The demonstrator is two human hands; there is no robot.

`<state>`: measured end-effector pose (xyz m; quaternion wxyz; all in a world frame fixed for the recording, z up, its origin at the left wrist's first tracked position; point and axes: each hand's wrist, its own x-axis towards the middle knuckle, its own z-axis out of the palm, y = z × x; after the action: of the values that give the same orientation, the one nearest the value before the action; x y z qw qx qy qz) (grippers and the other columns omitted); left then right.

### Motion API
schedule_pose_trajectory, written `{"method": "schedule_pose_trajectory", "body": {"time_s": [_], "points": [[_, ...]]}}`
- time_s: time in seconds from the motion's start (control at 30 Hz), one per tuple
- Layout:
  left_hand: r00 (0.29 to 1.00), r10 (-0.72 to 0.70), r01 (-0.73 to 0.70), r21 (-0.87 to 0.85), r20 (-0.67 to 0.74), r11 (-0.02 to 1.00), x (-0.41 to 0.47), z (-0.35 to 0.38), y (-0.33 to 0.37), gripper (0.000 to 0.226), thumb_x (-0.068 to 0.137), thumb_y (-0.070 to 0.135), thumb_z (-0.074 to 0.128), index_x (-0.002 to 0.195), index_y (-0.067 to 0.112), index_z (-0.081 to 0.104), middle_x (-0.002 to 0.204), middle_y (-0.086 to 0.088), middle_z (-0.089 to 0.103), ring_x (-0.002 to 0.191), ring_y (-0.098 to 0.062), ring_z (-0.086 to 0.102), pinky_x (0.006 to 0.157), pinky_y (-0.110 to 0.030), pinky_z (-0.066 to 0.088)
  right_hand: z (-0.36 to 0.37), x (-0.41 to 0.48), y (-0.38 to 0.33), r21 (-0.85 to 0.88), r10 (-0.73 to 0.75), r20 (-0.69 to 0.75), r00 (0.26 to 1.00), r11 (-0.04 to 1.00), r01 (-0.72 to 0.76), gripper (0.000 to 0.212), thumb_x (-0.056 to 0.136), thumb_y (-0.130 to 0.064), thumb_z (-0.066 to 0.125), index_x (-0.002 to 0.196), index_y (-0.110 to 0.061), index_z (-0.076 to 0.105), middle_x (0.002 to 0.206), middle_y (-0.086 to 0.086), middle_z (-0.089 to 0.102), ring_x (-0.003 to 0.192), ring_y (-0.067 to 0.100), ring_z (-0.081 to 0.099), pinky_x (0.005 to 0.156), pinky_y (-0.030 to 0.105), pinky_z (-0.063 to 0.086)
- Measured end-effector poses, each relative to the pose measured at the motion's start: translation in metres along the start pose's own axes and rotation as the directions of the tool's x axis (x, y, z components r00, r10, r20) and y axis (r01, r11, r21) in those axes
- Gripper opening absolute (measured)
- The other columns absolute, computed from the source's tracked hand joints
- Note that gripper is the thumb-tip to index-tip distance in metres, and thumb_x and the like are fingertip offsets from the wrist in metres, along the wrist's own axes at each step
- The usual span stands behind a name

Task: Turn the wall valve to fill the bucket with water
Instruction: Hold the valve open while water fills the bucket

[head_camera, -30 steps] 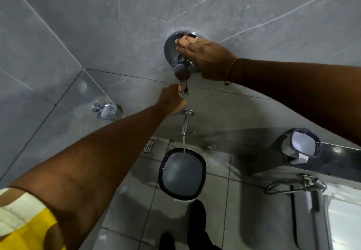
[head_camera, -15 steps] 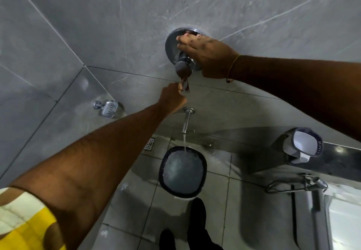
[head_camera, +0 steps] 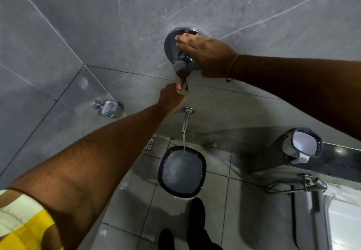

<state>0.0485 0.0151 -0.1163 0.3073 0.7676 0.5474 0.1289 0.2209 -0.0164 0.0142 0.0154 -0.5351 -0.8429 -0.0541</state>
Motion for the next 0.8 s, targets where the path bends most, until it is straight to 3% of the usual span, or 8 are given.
{"method": "schedule_pose_trajectory", "body": {"time_s": [0.2, 0.5, 0.8], "points": [[1.000, 0.004, -0.004, 0.032, -0.024, 0.999, 0.001, 0.001, 0.000, 0.017, 0.080, 0.009, 0.064, 0.075, 0.023, 0.054, 0.069, 0.009, 0.056, 0.068, -0.012, 0.058, 0.074, -0.031, 0.049, 0.002, 0.000, 0.002, 0.029, 0.009, -0.005, 1.000, 1.000, -0.009, 0.081, 0.088, 0.004, 0.061, 0.162, -0.005, 0.029, 0.171, 0.018, 0.023, 0.159, 0.037, 0.023, 0.130, 0.047, 0.023], [1.000, 0.026, -0.026, 0.048, 0.003, 0.999, -0.002, 0.001, -0.001, 0.007, 0.082, 0.010, 0.062, 0.089, 0.014, 0.061, 0.084, 0.000, 0.063, 0.083, -0.021, 0.065, 0.083, -0.036, 0.053, 0.007, 0.002, 0.004, 0.038, 0.005, -0.018, 1.000, 0.999, -0.004, 0.081, 0.090, -0.001, 0.062, 0.163, -0.004, 0.027, 0.171, 0.020, 0.024, 0.158, 0.039, 0.023, 0.130, 0.052, 0.025], [1.000, 0.007, -0.007, 0.024, 0.005, 1.000, -0.003, 0.002, 0.001, 0.018, 0.082, 0.009, 0.061, 0.100, 0.008, 0.066, 0.091, -0.007, 0.069, 0.084, -0.021, 0.067, 0.082, -0.035, 0.054, 0.011, 0.005, 0.007, 0.002, -0.021, -0.038, 0.999, 1.000, 0.022, 0.080, 0.087, 0.003, 0.056, 0.162, -0.002, 0.028, 0.171, 0.020, 0.023, 0.160, 0.039, 0.017, 0.131, 0.051, 0.021]]}}
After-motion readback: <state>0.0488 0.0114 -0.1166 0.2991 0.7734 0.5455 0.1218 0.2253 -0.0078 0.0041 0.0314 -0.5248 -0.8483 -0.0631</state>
